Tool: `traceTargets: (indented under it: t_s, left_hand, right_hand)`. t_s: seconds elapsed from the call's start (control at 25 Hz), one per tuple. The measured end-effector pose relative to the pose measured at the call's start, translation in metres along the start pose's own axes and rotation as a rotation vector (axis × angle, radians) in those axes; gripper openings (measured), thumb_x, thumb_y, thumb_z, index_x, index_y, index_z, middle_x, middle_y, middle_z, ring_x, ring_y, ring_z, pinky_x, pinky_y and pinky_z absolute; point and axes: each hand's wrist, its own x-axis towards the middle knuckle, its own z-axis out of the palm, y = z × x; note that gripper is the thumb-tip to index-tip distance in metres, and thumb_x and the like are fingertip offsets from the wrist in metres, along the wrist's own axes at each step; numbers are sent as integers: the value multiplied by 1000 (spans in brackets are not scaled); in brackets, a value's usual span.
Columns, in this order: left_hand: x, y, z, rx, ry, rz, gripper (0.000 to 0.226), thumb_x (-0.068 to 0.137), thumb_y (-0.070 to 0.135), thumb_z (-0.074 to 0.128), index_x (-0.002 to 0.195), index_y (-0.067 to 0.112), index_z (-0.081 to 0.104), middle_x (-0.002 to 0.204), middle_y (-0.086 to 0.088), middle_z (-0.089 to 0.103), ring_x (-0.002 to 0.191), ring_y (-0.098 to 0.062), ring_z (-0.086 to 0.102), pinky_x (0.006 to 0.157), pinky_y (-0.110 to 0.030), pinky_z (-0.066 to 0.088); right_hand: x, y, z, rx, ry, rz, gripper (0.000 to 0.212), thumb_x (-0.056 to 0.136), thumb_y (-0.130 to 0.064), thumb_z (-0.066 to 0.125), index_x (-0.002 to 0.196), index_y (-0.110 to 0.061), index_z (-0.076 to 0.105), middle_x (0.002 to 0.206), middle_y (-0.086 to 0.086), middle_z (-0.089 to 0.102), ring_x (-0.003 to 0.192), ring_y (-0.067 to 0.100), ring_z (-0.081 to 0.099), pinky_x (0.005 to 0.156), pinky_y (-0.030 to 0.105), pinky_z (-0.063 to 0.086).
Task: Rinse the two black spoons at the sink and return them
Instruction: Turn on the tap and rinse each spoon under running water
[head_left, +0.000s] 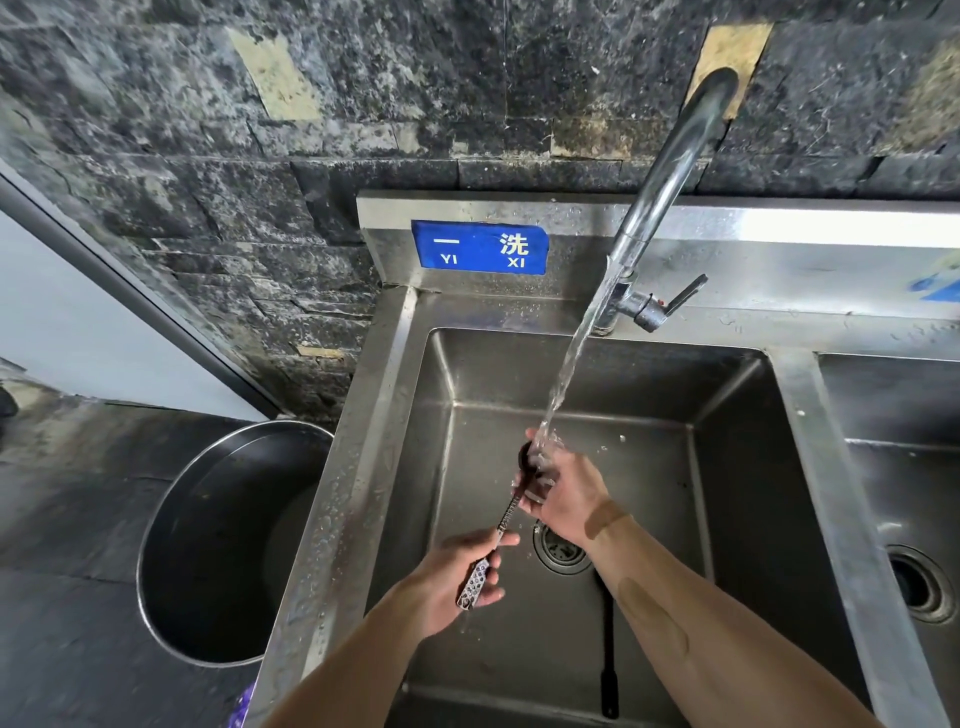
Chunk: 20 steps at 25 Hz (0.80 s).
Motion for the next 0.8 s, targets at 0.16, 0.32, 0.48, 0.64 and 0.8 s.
traceTargets:
  t_s: [0.16,0.32,0.48,0.64,0.8]
  left_hand:
    - [1,-1,0,54,160,74,27,91,23,65,115,12,71,82,-1,51,70,-13,47,68,-28,49]
    - [4,-2,0,123,265,159,25,81,23,77,104,14,76,78,-5,61,61,-16,52,53,-25,47]
    - [3,-6,6,223,225,259,21,88,22,71,104,10,71,77,-7,71,58,-13,59,47,-21,44]
    - [5,-2,14,286,198,357,18,91,27,67,102,12,68,73,-4,73,57,-13,60,48,-22,44]
    - [10,2,16,299,220,411,14,91,30,66,97,18,68,66,1,70,53,-10,57,46,-20,43]
  right_hand:
    - [3,6,-6,-63,-15,-35,21,99,-24,50,106,-9,63,98,11,62,86,26,60,75,39,50]
    - [3,10,-14,-174,-50,-102,27,95,-5,56,121,-11,63,106,12,67,100,29,63,85,42,54]
    - [2,13,-13,-372,21,-189,52,81,13,67,123,-16,56,115,16,64,93,26,66,69,33,56]
    - [1,6,-4,-572,117,-349,36,81,-14,78,104,-30,57,107,6,69,85,17,70,61,23,56]
    - [-3,-3,7,-548,80,-363,30,92,-43,63,111,-21,58,92,5,76,73,13,70,54,22,52]
